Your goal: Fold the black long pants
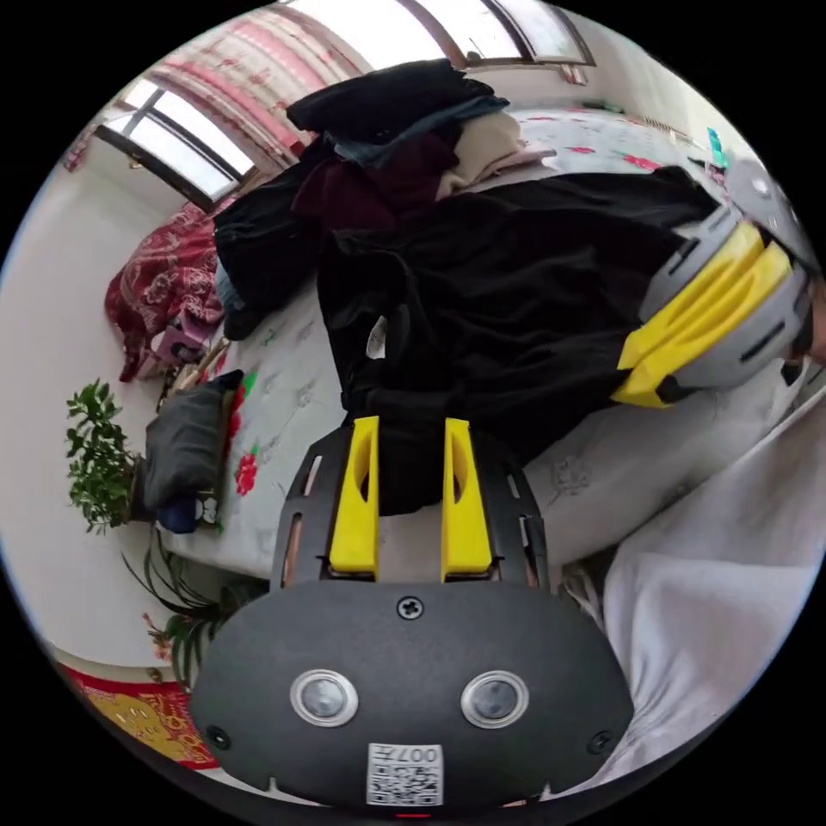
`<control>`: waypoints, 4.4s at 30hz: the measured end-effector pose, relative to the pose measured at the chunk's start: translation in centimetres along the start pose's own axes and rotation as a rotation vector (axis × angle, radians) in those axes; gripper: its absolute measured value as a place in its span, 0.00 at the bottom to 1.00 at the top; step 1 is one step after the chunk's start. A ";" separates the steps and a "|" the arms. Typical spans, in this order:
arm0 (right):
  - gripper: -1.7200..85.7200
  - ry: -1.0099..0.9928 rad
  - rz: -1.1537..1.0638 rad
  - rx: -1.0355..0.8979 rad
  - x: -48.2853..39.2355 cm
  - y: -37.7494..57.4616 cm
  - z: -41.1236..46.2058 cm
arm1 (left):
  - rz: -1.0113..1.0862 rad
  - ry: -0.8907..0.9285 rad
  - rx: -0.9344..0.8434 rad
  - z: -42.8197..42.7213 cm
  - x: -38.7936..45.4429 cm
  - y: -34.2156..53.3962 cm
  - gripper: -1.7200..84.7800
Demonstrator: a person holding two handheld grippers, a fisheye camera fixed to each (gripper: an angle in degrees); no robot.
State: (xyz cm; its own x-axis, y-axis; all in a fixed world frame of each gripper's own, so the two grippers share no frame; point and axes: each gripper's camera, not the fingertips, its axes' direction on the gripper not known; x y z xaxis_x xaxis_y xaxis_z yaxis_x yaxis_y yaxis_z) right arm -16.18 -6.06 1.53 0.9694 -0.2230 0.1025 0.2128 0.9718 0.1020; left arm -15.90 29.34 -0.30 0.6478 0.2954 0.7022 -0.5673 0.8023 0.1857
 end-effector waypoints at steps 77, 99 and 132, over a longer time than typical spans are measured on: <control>0.12 0.552 1.485 0.376 18.0 53.8 -22.8 | -0.738 0.446 -0.103 -0.5 -20.2 10.9 0.01; 0.06 0.373 1.095 0.810 23.0 50.8 -40.2 | -0.788 0.317 -0.136 -6.3 -17.6 3.7 0.01; 0.02 0.320 0.796 0.803 30.1 54.5 -52.6 | -0.541 0.345 0.072 -16.6 -24.3 -10.7 0.01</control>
State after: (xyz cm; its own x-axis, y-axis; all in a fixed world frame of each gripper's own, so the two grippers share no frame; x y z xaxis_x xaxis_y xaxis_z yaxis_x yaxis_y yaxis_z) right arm 31.02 44.23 -41.92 0.8050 0.5663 0.1770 -0.4945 0.4755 0.7275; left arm -17.12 22.20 -30.74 0.9713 0.0183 0.2373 -0.1396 0.8513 0.5058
